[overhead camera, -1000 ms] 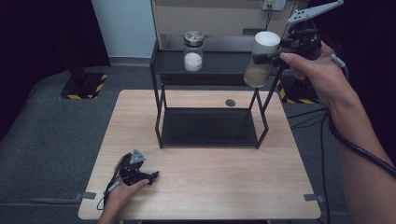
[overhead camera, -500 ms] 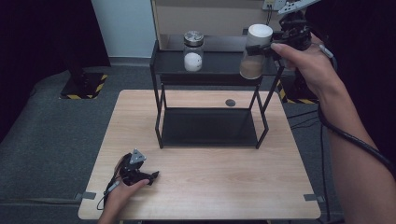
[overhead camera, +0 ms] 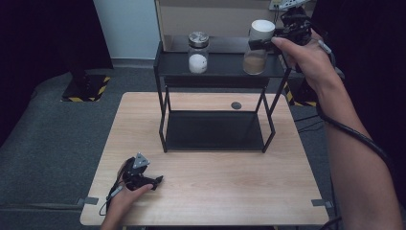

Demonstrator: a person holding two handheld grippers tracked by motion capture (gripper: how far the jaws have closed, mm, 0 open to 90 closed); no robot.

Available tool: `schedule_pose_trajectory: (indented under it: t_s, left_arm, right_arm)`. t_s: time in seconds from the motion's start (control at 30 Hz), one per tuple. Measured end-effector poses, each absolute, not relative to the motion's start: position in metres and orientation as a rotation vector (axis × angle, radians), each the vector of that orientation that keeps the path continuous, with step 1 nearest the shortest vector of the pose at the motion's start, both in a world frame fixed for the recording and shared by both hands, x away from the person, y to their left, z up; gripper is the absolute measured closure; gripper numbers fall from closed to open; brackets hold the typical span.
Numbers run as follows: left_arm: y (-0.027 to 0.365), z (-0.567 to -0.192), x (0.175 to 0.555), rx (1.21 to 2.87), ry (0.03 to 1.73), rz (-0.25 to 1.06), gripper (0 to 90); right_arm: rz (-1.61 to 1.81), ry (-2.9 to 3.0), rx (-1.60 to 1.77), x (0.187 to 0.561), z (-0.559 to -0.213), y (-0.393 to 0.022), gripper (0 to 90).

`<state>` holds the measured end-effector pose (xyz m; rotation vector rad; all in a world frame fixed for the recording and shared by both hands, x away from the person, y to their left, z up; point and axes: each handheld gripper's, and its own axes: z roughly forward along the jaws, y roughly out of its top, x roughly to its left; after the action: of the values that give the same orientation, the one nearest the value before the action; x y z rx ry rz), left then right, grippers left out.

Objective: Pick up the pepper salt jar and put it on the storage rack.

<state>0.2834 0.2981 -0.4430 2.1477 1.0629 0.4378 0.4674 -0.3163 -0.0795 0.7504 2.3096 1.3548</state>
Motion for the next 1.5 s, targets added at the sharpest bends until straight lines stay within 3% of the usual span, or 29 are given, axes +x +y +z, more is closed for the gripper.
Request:
schedule_pose_trajectory:
  t_s: [1.2, 1.3, 1.5]
  left_arm:
    - [0.298, -0.443, 0.283, 2.148, 1.062, 0.439, 0.0]
    - [0.298, -0.443, 0.283, 2.148, 1.062, 0.439, 0.0]
    - [0.298, -0.443, 0.284, 2.152, 1.060, 0.439, 0.0]
  right_arm:
    - [1.342, 2.321, 0.796, 0.496, -0.095, -0.305, 34.7]
    - [1.334, 2.319, 0.797, 0.495, -0.095, -0.304, 30.7]
    - [1.275, 2.295, 0.762, 0.486, -0.097, -0.302, 13.8]
